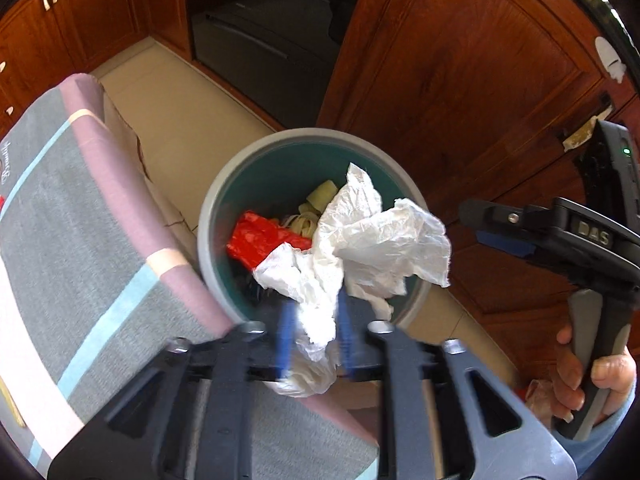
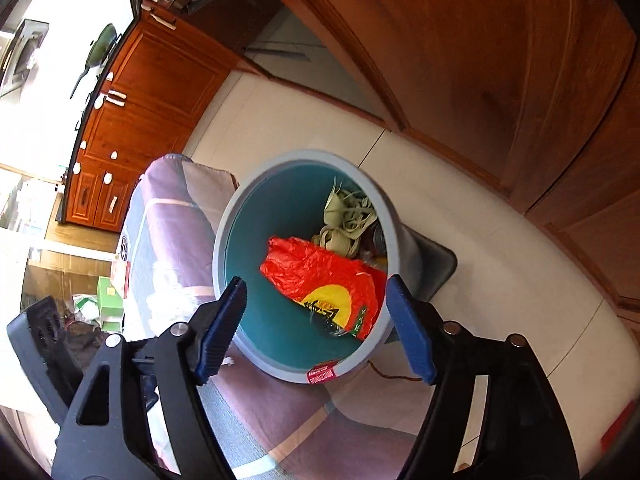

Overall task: Collect trash
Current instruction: 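Open both grippers over the bin, dropping the wrapper and tissue, then move both grippers back from the bin to the table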

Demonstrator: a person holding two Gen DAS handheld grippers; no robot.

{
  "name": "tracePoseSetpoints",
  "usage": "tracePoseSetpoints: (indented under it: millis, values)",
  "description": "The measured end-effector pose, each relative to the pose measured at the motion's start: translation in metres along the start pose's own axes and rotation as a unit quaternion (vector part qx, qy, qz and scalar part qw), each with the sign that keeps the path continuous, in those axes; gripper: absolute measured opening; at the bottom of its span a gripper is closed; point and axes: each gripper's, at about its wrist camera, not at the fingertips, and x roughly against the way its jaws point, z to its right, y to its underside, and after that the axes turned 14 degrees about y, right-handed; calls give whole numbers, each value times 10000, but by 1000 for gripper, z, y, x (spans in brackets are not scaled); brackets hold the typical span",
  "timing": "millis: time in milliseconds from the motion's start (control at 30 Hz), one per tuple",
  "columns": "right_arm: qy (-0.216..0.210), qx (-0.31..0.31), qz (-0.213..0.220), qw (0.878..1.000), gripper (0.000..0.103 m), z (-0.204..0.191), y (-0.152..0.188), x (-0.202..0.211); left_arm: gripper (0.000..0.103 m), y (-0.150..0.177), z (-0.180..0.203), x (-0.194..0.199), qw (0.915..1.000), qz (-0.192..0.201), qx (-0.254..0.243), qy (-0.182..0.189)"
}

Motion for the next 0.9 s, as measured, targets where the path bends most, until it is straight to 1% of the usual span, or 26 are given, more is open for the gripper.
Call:
tracePoseSetpoints:
  millis: [67, 133, 200, 267, 367, 400, 600, 900]
  values:
    - [26, -6, 31, 10000, 71, 0, -2, 3, 71, -5, -2, 0, 9999, 122, -18, -63]
    - [49, -13, 61, 10000, 72, -1, -3, 4, 78, -8, -4, 2, 9997, 217, -46, -97]
    - [61, -40, 73, 9999, 74, -2, -4, 4, 88, -10, -9, 3, 9997, 229, 3, -93]
    - [72, -54, 50, 9999, 74, -4, -5, 2, 93, -9, -15, 4, 9996, 245, 74, -131]
    - [85, -67, -43, 9999, 76, -7, -4, -2, 95, -8, -19, 6, 9995, 197, 228, -44]
    - [85, -80, -80, 9999, 78, -7, -4, -3, 96, -7, -15, 9, 9995, 184, 260, -49]
    - [151, -138, -244, 9995, 83, -13, -1, -10, 97, 10, -15, 17, 9993, 136, 350, -54]
    - [223, 90, -264, 9994, 83, -36, 11, -2, 98, 32, -31, 48, 9973, 307, 654, -120]
